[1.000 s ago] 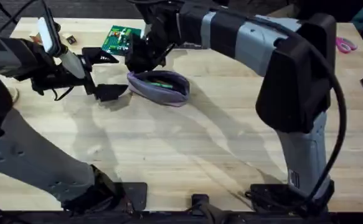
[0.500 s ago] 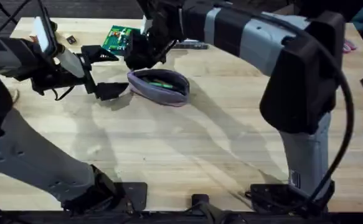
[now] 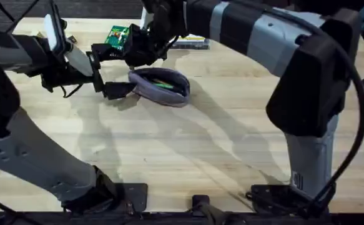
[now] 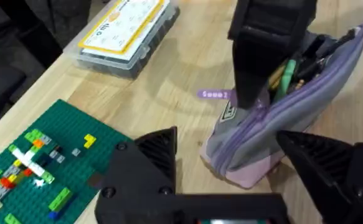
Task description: Unzip the bag, pick up the pens from the table one at a time and place them inside, then zip the bag closed.
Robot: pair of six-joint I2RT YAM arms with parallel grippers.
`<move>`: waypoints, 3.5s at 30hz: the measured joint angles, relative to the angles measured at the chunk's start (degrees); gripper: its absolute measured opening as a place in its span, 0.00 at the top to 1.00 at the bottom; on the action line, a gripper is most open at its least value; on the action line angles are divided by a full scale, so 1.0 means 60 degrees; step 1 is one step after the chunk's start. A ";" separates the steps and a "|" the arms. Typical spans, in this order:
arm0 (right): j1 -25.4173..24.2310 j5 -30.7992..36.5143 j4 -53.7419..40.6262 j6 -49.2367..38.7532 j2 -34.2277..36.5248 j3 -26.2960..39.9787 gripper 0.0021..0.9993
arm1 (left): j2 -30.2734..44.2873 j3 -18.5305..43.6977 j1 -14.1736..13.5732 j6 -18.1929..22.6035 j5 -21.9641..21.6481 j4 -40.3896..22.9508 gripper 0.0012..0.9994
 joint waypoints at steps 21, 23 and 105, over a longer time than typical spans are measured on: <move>-0.0015 -0.0160 -0.0032 -0.0133 0.0000 0.0000 0.97 | 0.0001 0.0000 -0.0327 -0.0331 -0.0447 -0.0127 0.94; -0.0018 -0.0160 -0.0036 -0.0133 0.0000 0.0000 0.97 | 0.0000 0.0000 -0.0337 -0.0328 -0.0461 -0.0120 0.95; -0.3268 0.1578 -0.5081 -0.2836 -0.0925 -0.2109 0.97 | 0.0004 0.0000 -0.0479 -0.0361 -0.0384 -0.1800 0.96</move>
